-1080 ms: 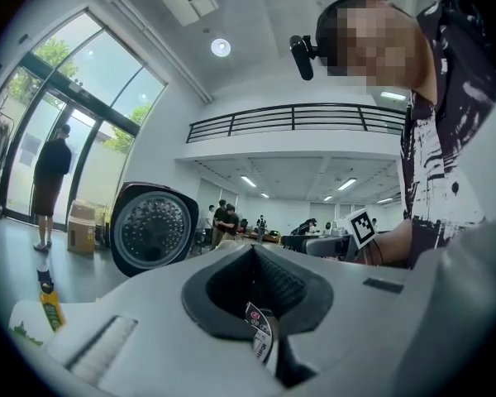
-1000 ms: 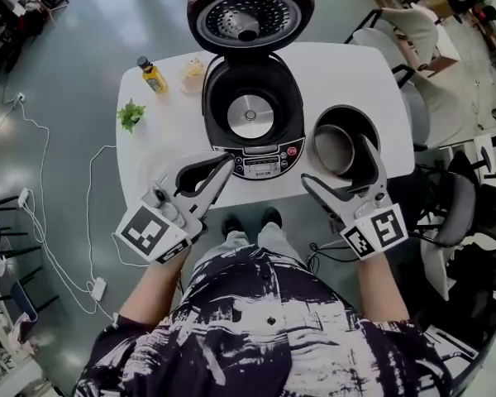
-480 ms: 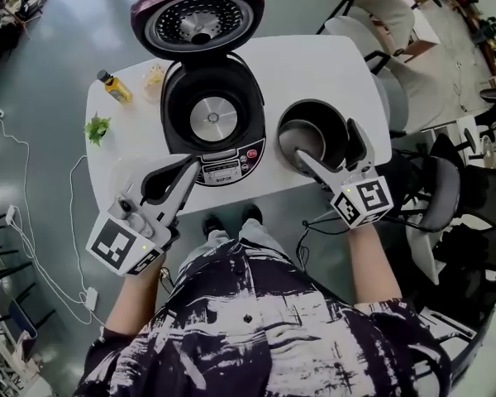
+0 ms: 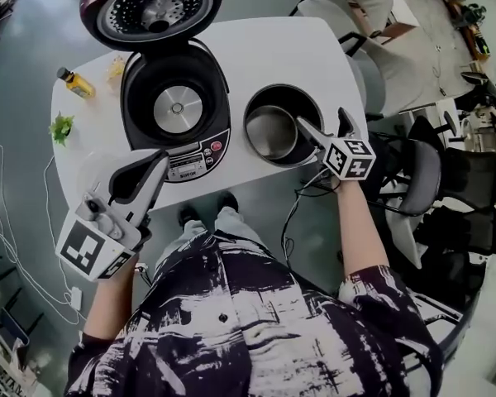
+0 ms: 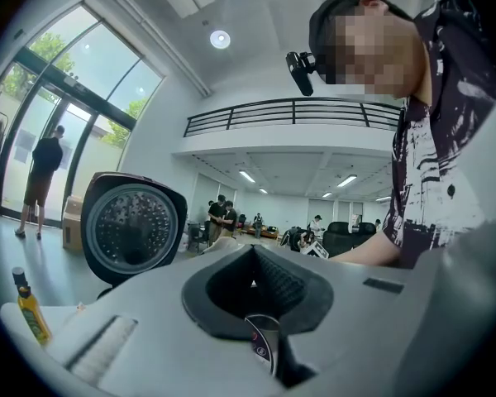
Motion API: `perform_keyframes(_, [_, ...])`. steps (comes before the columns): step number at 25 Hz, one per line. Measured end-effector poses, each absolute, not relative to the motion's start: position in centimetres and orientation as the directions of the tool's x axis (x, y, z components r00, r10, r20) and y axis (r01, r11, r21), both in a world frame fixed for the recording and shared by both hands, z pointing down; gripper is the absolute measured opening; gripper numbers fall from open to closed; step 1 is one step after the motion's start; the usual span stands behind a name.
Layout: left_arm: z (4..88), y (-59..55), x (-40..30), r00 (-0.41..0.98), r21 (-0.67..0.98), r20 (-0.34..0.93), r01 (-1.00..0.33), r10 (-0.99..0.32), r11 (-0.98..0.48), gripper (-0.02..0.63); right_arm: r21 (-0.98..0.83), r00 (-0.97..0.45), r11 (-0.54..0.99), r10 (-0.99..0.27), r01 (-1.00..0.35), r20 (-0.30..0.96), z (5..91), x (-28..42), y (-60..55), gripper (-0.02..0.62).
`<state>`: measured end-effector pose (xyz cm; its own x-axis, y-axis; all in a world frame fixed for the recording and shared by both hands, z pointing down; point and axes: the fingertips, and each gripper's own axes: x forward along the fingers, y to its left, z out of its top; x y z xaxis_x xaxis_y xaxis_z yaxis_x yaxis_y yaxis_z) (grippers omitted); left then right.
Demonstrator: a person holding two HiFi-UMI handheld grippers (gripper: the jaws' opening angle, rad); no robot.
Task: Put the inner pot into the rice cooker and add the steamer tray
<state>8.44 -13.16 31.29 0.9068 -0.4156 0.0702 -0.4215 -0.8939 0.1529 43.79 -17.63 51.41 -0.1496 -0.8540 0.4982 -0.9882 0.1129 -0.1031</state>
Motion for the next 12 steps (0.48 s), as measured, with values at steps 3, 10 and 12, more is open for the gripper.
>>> perform_keyframes(3, [31.3, -13.4, 8.5, 0.905, 0.151, 0.071, -0.424, -0.418, -0.893, 0.005, -0.144, -0.133, 0.060, -0.805, -0.988, 0.578, 54.5, 45.9, -18.2, 0.551])
perform_keyframes(10, [31.9, -13.7, 8.2, 0.896, 0.164, 0.075, -0.445, -0.438, -0.880, 0.005, -0.216, -0.198, 0.062, -0.694, -0.974, 0.693, 59.1, 46.4, -19.4, 0.551])
perform_keyframes(12, [31.9, -13.7, 8.0, 0.893, 0.165, 0.075, -0.450, -0.444, -0.877, 0.005, -0.222, -0.216, 0.074, -0.648, -0.972, 0.730, 60.2, 46.1, -19.5, 0.551])
